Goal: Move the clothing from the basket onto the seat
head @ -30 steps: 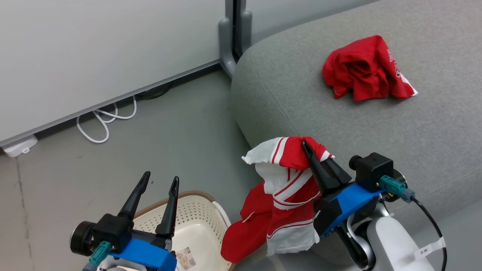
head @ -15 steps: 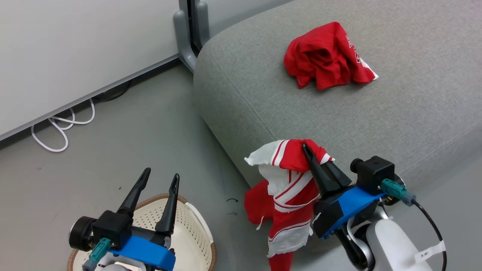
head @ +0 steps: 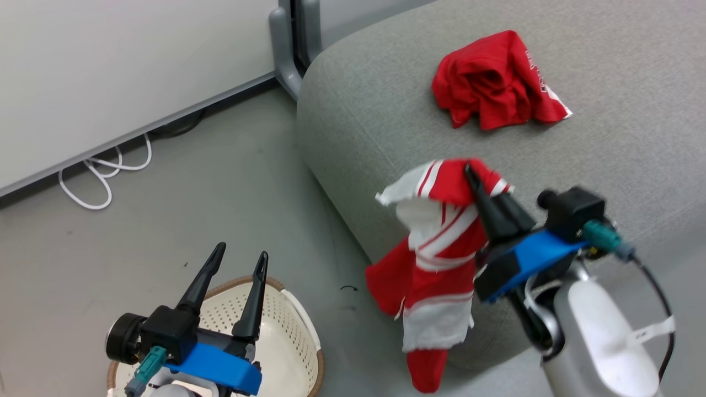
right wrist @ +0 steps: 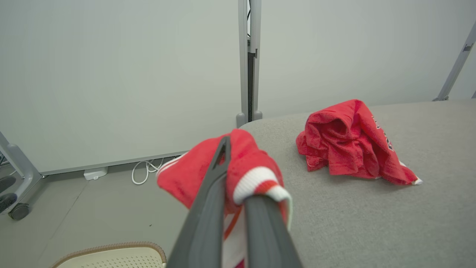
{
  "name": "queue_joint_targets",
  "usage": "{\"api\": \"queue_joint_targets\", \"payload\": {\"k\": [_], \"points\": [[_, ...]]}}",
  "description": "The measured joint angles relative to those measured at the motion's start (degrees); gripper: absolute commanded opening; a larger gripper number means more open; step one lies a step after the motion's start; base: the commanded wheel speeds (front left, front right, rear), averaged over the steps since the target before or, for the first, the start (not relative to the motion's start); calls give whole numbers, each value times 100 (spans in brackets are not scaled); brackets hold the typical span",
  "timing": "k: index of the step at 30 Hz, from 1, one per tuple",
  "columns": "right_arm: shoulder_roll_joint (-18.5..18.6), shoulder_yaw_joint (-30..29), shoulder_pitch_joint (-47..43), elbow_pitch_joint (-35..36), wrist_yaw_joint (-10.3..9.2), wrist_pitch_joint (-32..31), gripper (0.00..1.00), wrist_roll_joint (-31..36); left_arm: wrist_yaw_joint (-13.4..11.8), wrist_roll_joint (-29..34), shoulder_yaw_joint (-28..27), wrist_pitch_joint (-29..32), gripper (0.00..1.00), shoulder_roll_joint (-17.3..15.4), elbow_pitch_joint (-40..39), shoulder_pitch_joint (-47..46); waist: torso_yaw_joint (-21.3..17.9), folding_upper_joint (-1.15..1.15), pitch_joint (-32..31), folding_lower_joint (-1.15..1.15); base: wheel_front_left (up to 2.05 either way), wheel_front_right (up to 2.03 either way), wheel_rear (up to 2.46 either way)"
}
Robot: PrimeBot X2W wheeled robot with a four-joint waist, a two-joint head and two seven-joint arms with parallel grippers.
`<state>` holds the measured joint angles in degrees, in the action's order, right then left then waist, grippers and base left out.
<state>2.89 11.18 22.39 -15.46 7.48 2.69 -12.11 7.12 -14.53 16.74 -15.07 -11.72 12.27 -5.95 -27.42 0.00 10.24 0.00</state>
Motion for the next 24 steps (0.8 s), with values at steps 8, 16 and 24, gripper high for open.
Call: {"api": "queue_joint_targets", "payload": {"k": [8,16,24], "points": [[79,-614,1182,148,0,-327,0,-120,8,93,0,0,100,-38,-112,-194,192,0,335,0,0,0,0],[884,-1530,2610,433,0,-909,0,-610,9,176,118,0,100,-232,-298,-566,438,0,916,1,0,0,0],[1849,-2661,3954,641,0,-1132,0,-786,9,201,171,0,100,-437,-572,-917,685,0,1679,1,0,0,0]]}}
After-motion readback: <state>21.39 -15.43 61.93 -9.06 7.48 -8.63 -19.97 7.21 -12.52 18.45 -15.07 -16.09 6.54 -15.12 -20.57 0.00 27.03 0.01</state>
